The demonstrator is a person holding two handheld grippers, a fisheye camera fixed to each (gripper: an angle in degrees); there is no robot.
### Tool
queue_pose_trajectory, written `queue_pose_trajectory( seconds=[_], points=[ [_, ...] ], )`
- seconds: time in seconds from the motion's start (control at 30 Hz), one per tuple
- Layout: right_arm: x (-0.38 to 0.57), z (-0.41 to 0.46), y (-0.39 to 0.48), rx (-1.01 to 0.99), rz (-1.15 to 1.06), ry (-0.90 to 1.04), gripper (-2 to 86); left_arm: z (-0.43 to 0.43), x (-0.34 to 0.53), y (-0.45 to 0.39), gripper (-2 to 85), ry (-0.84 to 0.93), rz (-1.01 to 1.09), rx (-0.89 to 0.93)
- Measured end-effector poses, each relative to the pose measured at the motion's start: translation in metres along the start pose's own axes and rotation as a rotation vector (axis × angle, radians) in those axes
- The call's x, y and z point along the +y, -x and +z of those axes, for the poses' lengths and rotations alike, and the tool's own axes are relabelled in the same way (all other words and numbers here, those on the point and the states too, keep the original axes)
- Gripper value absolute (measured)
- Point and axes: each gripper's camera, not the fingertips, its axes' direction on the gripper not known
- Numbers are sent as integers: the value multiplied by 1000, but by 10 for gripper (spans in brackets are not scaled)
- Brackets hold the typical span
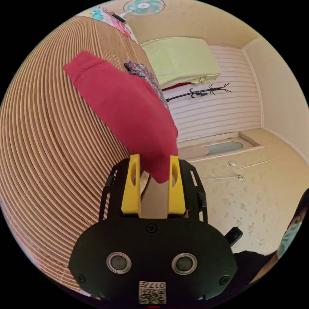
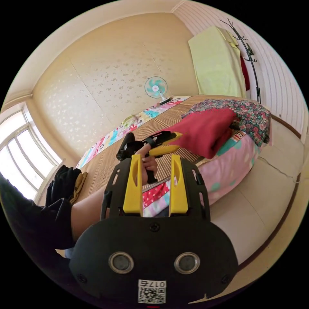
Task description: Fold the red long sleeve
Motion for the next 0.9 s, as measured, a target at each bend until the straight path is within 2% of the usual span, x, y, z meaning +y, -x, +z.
queue_pose_trajectory(
  seconds=[0.03, 0.1, 0.17, 0.2, 0.27, 0.37, 0.47, 0.63, 0.77, 0.9],
  points=[
    [0, 3, -6, 31, -9, 18, 145, -11, 11, -10, 128, -37, 65, -33],
    [-2, 18, -12, 53, -20, 71, 163, -41, 35, -10, 168, -77, 81, -219],
    [-7, 53, -7, -21, -54, 161, 192, -100, 73, 7, 262, -152, 27, -543],
    [-9, 65, -3, -46, -67, 188, 200, -117, 84, 12, 271, -176, 8, -625],
    [-15, 121, 30, -112, -153, 316, 232, -180, 133, 27, 287, -303, -62, -918],
    [-11, 200, 93, -141, -284, 494, 264, -236, 183, 47, 300, -387, -186, -1149],
    [3, 262, 153, -100, -374, 561, 270, -267, 212, 83, 333, -374, -390, -1254],
    [31, 318, 206, 113, -413, 533, 271, -278, 235, 97, 388, -447, -523, -1326],
    [52, 342, 225, 284, -464, 510, 267, -267, 235, 98, 403, -443, -533, -1317],
    [50, 358, 222, 284, -422, 521, 270, -260, 235, 95, 404, -438, -537, -1314]
  ],
)
